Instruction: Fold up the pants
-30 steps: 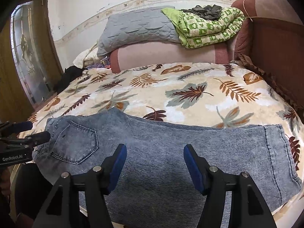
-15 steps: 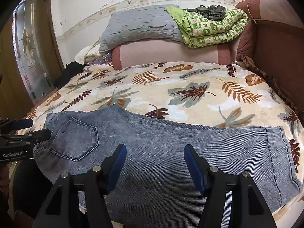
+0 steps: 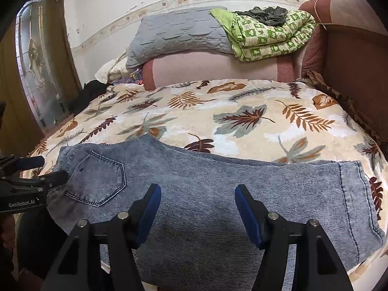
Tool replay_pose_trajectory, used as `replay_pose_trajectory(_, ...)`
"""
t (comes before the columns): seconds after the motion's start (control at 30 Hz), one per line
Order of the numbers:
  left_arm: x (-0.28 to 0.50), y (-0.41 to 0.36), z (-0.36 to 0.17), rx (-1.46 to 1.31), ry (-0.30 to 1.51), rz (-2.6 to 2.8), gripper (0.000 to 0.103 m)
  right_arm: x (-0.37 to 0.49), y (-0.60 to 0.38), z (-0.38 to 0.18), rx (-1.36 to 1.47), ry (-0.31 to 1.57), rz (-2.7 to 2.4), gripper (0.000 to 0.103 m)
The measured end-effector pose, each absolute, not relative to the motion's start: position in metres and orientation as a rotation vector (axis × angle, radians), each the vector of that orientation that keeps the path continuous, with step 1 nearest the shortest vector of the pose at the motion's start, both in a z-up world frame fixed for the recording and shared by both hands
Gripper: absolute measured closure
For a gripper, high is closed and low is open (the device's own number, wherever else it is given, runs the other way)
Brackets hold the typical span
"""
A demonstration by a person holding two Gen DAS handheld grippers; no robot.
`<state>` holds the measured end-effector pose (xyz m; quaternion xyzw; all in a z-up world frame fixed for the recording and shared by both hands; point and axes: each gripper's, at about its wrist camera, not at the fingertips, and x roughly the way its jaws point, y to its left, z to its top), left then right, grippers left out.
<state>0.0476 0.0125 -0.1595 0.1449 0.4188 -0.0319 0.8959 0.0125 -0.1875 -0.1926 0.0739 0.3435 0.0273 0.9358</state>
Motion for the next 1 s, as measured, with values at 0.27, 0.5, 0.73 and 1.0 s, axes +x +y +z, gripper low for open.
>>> replay_pose_trajectory(0.27, 0.0488, 0.013, -0.1607, 0.298, 0.868, -0.067, 0.022, 0.0126, -0.187, -0.1931, 0.154, 0.704, 0.056, 0.036)
replay_pose_trajectory(0.5, 0.0497, 0.0132, -0.1633, 0.299, 0.875, -0.063, 0.022, 0.0123, -0.1871, -0.1921, 0.153, 0.702, 0.058, 0.036)
replay_pose_trajectory(0.73, 0.0503, 0.0111, -0.163, 0.304, 0.872, -0.067, 0.022, 0.0125, -0.187, -0.1915, 0.155, 0.702, 0.059, 0.036)
replay_pose_trajectory(1.0, 0.0515, 0.0114, -0.1654, 0.301, 0.881, -0.067, 0.022, 0.0133, -0.1856, -0.1918, 0.149, 0.705, 0.063, 0.036)
